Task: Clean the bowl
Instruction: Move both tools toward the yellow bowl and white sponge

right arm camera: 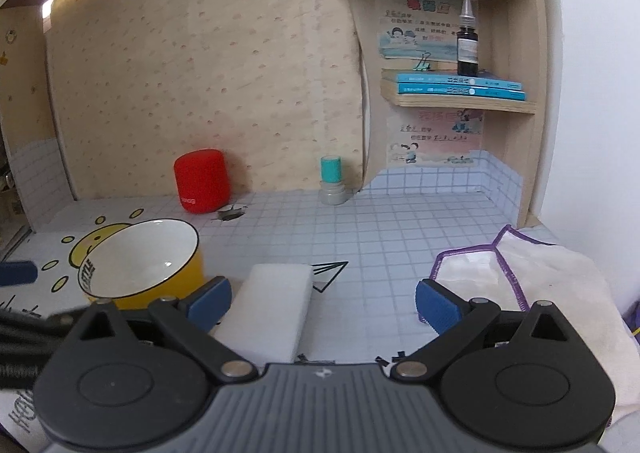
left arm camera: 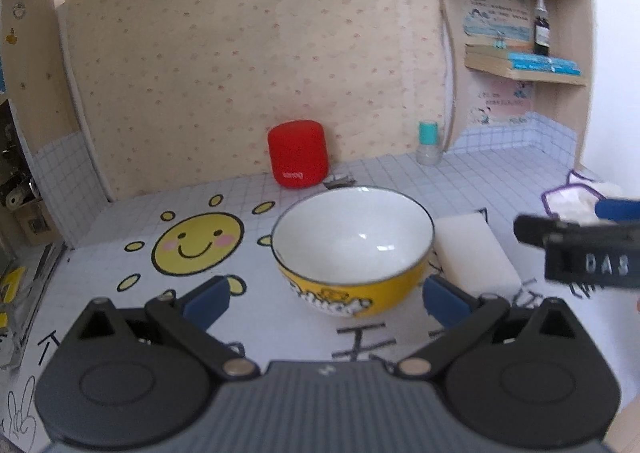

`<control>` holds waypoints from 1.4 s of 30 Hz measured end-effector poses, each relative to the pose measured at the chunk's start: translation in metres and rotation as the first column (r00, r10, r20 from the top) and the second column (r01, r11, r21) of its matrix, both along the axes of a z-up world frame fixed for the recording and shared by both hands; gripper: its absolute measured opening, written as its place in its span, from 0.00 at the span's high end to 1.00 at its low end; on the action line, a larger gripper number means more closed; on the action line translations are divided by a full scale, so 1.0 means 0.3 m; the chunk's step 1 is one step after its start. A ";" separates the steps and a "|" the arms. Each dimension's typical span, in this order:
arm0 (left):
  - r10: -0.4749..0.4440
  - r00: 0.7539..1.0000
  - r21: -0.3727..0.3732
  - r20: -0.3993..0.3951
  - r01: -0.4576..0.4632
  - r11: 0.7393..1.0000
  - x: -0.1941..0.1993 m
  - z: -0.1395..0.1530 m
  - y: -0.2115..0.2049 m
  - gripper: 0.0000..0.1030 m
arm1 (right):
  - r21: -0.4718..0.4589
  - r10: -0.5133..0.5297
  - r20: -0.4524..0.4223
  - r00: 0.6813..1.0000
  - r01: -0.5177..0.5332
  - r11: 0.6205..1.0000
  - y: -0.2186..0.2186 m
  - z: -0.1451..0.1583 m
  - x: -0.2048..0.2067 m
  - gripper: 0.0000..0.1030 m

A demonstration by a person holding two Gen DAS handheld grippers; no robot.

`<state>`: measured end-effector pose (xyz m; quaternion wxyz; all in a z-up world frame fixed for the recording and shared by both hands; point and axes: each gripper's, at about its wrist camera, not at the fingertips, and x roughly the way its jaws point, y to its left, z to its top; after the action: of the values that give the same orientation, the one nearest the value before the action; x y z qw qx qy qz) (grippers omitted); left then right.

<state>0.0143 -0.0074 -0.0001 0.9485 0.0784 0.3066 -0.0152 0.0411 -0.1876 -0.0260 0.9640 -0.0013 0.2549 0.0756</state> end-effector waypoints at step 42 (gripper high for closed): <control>-0.078 0.996 0.020 -0.048 0.079 0.997 -0.099 -0.045 -0.082 0.00 | 0.054 0.140 0.030 0.990 -0.141 0.989 0.022 0.005 -0.043 0.04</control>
<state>-0.0154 -0.0320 -0.0137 0.9387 0.1003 0.3258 -0.0508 0.0282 -0.1809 -0.0246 0.9592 0.0068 0.2394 0.1504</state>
